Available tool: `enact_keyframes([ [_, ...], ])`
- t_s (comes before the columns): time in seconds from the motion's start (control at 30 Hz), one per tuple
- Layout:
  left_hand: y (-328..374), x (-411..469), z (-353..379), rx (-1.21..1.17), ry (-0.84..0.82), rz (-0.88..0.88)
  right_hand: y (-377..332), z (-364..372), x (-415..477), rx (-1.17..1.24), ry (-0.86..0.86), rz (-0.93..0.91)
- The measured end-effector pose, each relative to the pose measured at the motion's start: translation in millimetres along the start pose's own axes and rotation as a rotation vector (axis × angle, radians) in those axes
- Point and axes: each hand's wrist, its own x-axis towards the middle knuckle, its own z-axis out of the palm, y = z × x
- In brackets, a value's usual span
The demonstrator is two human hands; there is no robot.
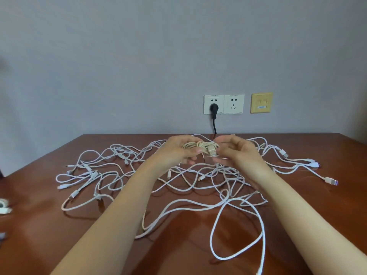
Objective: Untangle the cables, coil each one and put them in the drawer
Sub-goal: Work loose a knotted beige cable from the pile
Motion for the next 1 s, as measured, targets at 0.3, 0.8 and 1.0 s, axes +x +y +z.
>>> enact_keyframes([
  [0.3,16,-20,-58,-0.195,0.161,-0.05,-20,49,19,-0.131,-0.076,0.037],
  [0.8,2,-78,-202,-0.066,0.51,-0.232,-5,214,58,-0.381,-0.086,-0.085],
  [1.0,-6,-103,-247,0.107,0.646,-0.236,18,274,68,-0.332,-0.171,-0.038],
])
